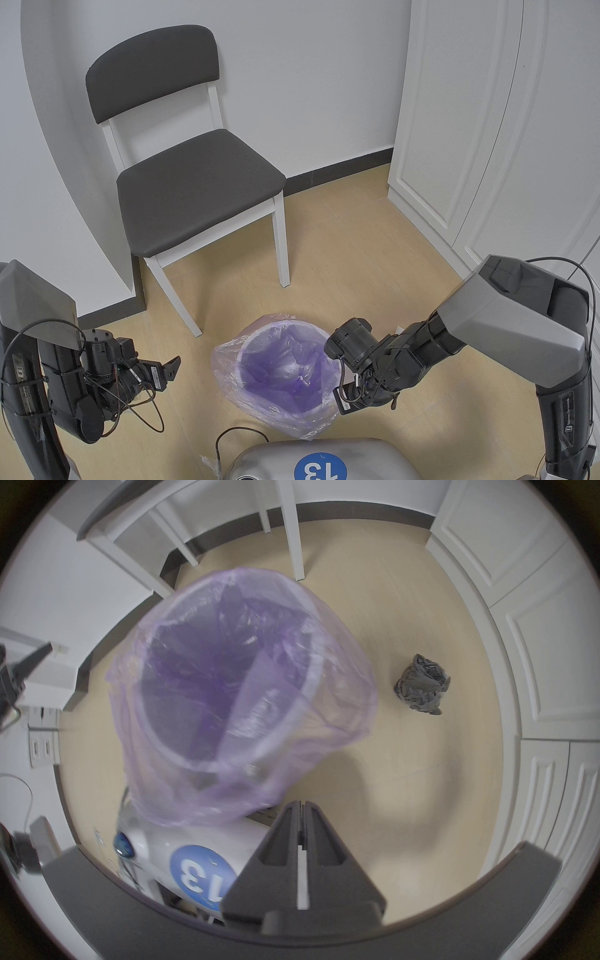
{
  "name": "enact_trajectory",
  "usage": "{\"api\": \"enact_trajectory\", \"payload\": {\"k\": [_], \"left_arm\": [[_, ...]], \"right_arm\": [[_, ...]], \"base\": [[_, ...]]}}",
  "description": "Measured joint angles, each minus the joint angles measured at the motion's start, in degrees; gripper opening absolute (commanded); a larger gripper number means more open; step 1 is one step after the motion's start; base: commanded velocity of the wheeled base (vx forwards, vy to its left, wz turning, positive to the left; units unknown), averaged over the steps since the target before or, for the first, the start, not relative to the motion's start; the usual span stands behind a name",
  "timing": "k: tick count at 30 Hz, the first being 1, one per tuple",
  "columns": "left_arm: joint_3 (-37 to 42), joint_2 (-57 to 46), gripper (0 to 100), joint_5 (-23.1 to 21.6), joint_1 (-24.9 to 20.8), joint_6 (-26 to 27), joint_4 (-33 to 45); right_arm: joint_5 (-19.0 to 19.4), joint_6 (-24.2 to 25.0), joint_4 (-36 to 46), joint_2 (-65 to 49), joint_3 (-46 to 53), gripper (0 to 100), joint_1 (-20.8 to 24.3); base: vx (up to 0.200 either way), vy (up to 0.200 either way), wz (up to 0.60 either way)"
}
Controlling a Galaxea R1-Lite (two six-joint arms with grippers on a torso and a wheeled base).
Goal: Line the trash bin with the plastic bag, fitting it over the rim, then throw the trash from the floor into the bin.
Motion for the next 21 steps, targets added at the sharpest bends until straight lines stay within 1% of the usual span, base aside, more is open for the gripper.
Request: {"api": "enact_trajectory", "payload": {"k": [4, 6, 8, 11, 12, 13, 17, 20, 21], "left_arm": [[0.09, -0.3, 100, -0.02, 0.02, 0.05, -0.02], [0.15, -0.44, 100, -0.02, 0.02, 0.07, -0.02], [0.26, -0.52, 100, -0.02, -0.01, 0.11, 0.0], [0.54, -0.61, 100, -0.04, 0.02, 0.11, -0.02], [0.69, -0.63, 100, -0.04, 0.09, 0.11, 0.0], [0.78, -0.66, 100, -0.06, 0.16, 0.11, -0.02], [1.22, -0.72, 100, -0.09, 0.22, 0.09, -0.02], [1.61, -0.88, 100, -0.09, 0.13, 0.07, -0.02], [1.69, -0.94, 100, -0.11, 0.09, 0.09, -0.02]], "right_arm": [[-1.6, -5.69, -0.05, -0.24, 1.44, 0, -2.12], [-3.24, -8.73, -0.16, -0.2, 1.6, 0, -3.64], [-4.36, -10.15, -0.35, -0.17, 1.38, 0, -5.13], [-3.4, -10.13, -0.55, -0.52, 1.08, 0, -6.01], [-1.73, -9.74, -0.6, -1.02, 1.07, 0, -6.03], [0.0, -9.24, -0.66, -1.71, 1.11, 100, -6.01], [5.72, -5.58, -0.95, -5.38, 1.82, 100, -4.39], [7.5, -1.23, -3.1, -7.69, 2.1, 100, -2.77], [7.74, -0.46, -4.29, -8.09, 2.07, 100, -2.35]], "base": [[0.0, 0.0, 0.0], [0.0, 0.0, 0.0], [0.0, 0.0, 0.0], [0.0, 0.0, 0.0], [0.0, 0.0, 0.0], [0.0, 0.0, 0.0], [0.0, 0.0, 0.0], [0.0, 0.0, 0.0], [0.0, 0.0, 0.0]]}}
